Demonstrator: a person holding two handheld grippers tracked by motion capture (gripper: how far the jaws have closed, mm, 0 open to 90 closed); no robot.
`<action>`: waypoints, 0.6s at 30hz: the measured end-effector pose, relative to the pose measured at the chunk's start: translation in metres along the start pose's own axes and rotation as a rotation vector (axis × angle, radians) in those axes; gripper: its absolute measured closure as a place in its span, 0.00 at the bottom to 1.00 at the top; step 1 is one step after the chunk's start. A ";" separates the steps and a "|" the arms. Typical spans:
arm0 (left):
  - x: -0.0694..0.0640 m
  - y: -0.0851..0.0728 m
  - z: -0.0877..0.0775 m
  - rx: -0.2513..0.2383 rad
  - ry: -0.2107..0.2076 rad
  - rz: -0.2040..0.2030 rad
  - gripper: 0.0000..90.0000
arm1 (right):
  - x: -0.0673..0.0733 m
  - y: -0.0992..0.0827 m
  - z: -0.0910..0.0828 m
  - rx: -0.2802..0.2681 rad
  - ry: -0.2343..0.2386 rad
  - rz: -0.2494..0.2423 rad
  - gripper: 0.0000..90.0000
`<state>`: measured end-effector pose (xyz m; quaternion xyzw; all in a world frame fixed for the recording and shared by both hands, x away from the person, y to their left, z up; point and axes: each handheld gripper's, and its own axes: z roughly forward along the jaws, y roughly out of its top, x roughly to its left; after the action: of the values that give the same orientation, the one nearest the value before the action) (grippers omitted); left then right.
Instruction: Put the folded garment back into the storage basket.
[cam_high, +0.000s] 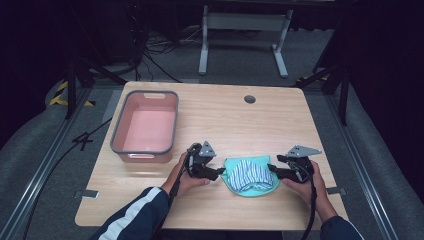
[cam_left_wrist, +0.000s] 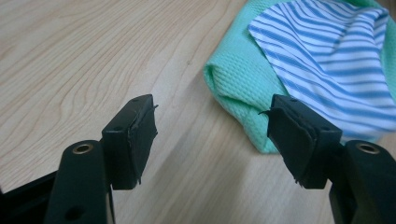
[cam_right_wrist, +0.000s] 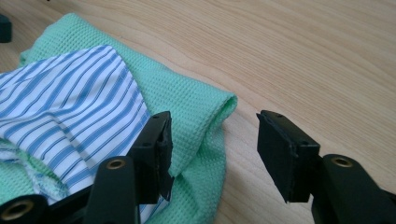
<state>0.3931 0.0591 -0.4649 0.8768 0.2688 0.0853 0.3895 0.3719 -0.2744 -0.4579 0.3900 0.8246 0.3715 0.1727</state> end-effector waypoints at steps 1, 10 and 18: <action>0.000 0.001 0.002 -0.006 -0.005 -0.013 0.37 | -0.001 0.000 0.002 0.003 0.005 0.001 0.52; -0.004 0.001 0.020 0.049 0.005 0.010 0.31 | 0.007 -0.002 0.016 0.073 0.043 -0.015 0.55; -0.006 0.000 0.022 0.071 0.001 0.023 0.25 | 0.015 -0.006 0.018 0.077 0.059 -0.020 0.57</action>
<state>0.3959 0.0418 -0.4796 0.8930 0.2616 0.0809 0.3571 0.3695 -0.2567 -0.4744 0.3770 0.8469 0.3491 0.1367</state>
